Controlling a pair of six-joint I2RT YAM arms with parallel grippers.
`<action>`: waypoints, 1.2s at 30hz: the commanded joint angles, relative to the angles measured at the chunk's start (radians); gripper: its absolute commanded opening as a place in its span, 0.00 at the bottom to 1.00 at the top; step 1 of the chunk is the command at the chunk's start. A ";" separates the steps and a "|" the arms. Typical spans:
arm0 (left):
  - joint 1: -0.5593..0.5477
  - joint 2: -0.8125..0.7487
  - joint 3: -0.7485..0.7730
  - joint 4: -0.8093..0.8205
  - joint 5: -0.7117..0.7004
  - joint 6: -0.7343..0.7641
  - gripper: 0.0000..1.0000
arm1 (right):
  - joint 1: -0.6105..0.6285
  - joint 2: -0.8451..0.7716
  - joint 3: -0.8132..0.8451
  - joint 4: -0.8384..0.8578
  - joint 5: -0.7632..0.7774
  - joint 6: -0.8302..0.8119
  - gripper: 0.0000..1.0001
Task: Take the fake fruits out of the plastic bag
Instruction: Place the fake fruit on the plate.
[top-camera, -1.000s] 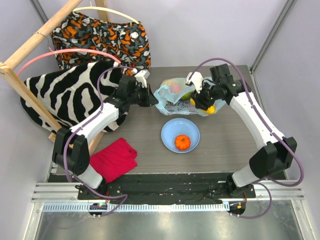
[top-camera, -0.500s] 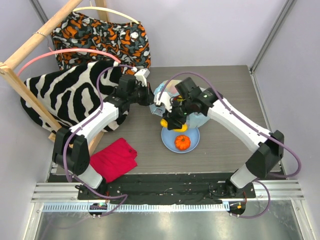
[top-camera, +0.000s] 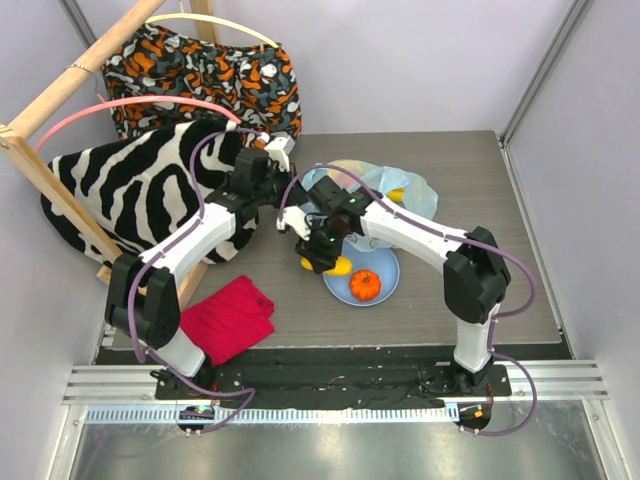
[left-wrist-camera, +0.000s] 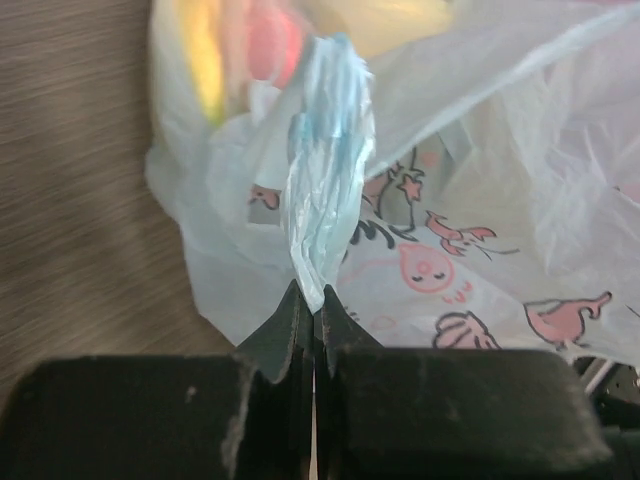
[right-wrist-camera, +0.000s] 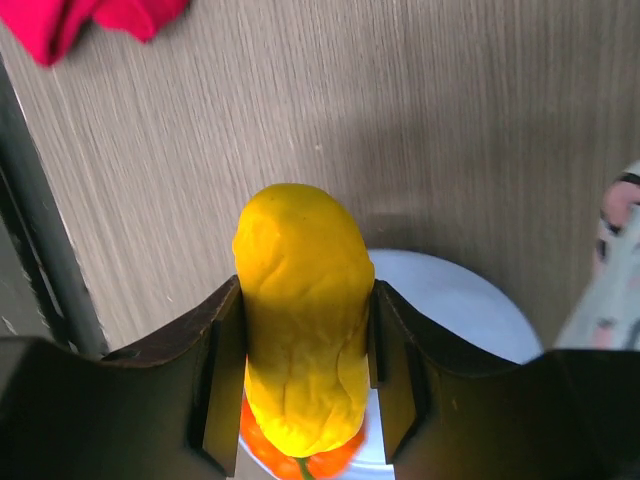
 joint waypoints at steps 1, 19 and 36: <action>0.010 -0.038 0.031 0.006 0.028 0.000 0.00 | -0.024 0.025 -0.006 0.076 0.111 0.402 0.20; 0.016 -0.024 0.032 0.012 0.028 -0.018 0.00 | -0.036 0.072 -0.097 0.077 0.159 0.644 0.52; 0.016 0.006 0.098 0.012 0.043 -0.028 0.00 | -0.070 -0.119 -0.084 -0.039 0.110 0.463 0.80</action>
